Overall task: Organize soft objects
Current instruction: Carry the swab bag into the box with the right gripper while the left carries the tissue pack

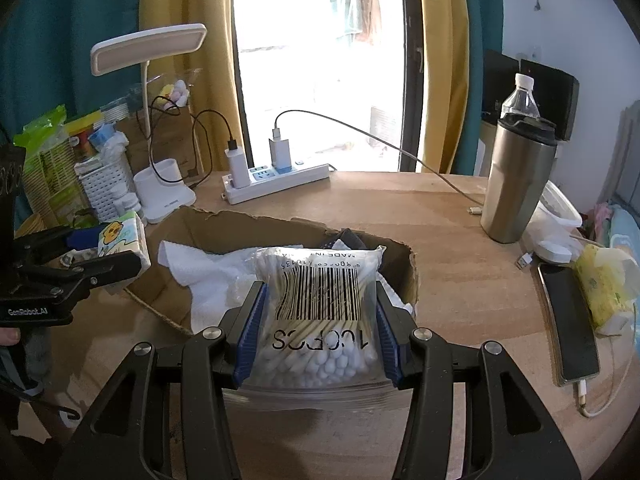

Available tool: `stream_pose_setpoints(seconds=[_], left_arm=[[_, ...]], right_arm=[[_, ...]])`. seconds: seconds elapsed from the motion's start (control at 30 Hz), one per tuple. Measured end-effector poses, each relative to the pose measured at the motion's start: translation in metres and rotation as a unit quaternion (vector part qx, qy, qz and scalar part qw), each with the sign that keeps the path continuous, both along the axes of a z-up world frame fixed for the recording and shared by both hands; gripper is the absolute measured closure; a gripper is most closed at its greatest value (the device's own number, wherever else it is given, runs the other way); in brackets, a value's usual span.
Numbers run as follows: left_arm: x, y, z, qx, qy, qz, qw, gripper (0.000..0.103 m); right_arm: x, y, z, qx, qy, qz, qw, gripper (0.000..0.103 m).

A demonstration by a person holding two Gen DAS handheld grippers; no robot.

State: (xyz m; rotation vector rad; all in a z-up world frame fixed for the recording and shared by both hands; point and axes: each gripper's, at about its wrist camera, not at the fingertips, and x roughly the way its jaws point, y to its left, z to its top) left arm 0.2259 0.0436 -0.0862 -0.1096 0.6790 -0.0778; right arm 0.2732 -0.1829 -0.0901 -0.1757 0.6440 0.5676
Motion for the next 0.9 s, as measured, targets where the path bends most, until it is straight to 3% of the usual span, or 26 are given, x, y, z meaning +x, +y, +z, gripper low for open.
stream_pose_setpoints(seconds=[0.9], left_arm=[[0.034, 0.001, -0.028, 0.003, 0.043, 0.001, 0.9991, 0.028]], right_arm=[[0.026, 0.011, -0.02, -0.015, 0.022, -0.007, 1.0, 0.049]])
